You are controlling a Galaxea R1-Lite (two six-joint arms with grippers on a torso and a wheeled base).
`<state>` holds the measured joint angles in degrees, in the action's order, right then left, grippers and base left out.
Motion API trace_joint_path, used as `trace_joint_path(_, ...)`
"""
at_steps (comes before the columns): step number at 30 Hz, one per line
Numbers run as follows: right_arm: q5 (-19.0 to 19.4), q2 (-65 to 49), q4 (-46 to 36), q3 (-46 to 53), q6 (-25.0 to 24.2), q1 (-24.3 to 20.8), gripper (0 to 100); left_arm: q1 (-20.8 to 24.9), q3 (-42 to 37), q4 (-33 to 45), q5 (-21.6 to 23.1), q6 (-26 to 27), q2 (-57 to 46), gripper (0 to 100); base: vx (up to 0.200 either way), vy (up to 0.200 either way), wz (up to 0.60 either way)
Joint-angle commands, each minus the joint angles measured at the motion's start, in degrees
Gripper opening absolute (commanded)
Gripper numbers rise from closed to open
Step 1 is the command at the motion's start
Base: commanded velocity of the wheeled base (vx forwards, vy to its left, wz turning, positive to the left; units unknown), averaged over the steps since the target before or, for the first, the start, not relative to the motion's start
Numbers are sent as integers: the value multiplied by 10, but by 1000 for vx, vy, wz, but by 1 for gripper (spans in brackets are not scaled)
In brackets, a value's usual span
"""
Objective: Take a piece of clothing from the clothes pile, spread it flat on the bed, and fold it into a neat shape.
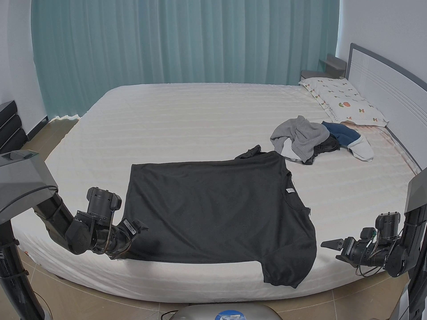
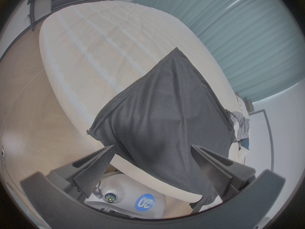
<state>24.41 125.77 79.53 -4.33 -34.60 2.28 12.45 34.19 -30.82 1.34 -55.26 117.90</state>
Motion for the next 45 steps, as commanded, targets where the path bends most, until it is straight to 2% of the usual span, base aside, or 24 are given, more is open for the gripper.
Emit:
trace_joint_path(1, 0, 4, 0, 1, -1, -3, 100, -24, -51, -6, 25, 82, -8, 100, 0, 0, 0)
trace_joint_path(9, 0, 4, 0, 5, 1, -3, 100, -78, -83, -23, 60, 161, -12, 100, 0, 0, 0)
trace_joint_path(10, 0, 4, 0, 5, 1, -3, 100, -92, -92, -35, 82, 185, -10, 100, 0, 0, 0)
trace_joint_path(26, 0, 9, 0, 8, 2, -5, 100, -92, -96, -50, 77, 188, 22, 100, 0, 0, 0)
trace_joint_path(27, 0, 11, 1, 8, 4, -6, 100, -92, -95, -50, 76, 188, 24, 0, 0, 0, 0)
trace_joint_path(31, 0, 12, 12, 13, 3, -7, 100, -89, -95, -50, 70, 190, 30, 0, 0, 0, 0)
trace_joint_path(36, 0, 22, 30, 16, 2, -7, 100, -74, -94, -72, 9, 190, 60, 0, 0, 0, 0)
trace_joint_path(41, -1, 28, 42, 21, 2, -10, 100, -73, -106, -84, 3, 200, 50, 0, 0, 0, 0)
trace_joint_path(45, -1, 33, 51, 26, 1, -18, 100, -75, -105, -64, 2, 209, -2, 0, 0, 0, 0)
